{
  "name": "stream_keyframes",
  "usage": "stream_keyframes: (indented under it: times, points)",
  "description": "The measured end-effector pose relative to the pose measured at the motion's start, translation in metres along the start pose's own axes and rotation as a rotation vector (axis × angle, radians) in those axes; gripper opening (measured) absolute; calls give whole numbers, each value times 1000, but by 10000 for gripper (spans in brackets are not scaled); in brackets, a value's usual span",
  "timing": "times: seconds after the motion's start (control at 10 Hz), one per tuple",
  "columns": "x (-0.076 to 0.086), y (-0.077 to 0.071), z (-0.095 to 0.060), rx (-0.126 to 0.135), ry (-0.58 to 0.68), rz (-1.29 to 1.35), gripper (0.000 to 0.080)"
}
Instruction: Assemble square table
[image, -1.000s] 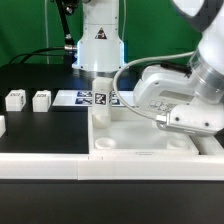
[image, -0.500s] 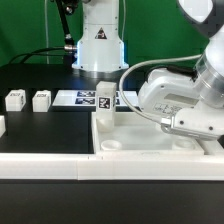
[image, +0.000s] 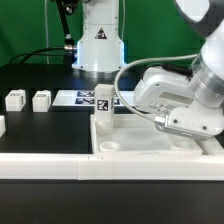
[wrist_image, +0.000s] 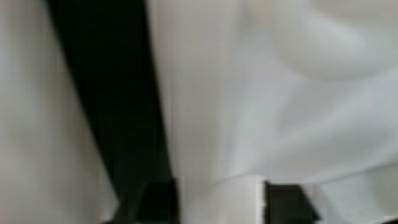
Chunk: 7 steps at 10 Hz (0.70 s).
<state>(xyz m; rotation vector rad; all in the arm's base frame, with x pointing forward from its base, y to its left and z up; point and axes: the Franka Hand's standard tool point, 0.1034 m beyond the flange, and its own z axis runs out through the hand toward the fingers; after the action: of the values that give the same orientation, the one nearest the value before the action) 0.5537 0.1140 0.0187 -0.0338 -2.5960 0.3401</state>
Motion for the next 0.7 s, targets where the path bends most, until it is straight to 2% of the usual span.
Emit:
stream_keyframes:
  times: [0.1,0.3,0.4,0.5,0.7]
  points:
    - [0,-6,0,7,5,7,332]
    - [1,-16,-1,25,14,18,601]
    - [1,-18,-1,26,17,20,601]
    - [1,-19,-1,26,18,21,641]
    - [1,-20,-1,26,19,22,648]
